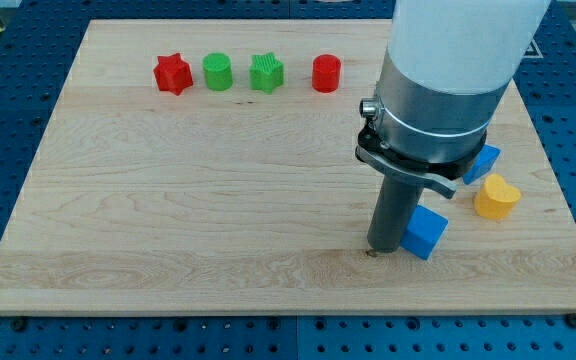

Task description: Move the blue cube to the bottom right

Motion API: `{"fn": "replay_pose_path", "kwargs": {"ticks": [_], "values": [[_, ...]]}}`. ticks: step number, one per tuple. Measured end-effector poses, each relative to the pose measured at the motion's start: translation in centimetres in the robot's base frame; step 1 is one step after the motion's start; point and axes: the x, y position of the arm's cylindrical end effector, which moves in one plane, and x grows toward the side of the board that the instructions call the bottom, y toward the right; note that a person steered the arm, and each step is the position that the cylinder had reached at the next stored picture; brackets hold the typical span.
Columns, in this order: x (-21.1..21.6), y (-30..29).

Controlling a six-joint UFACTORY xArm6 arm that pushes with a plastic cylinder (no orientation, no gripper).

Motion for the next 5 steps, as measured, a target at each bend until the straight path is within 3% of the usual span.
{"fn": "replay_pose_path", "kwargs": {"ticks": [2, 5], "values": [[0.0, 4.1], [-1.1, 4.6]]}}
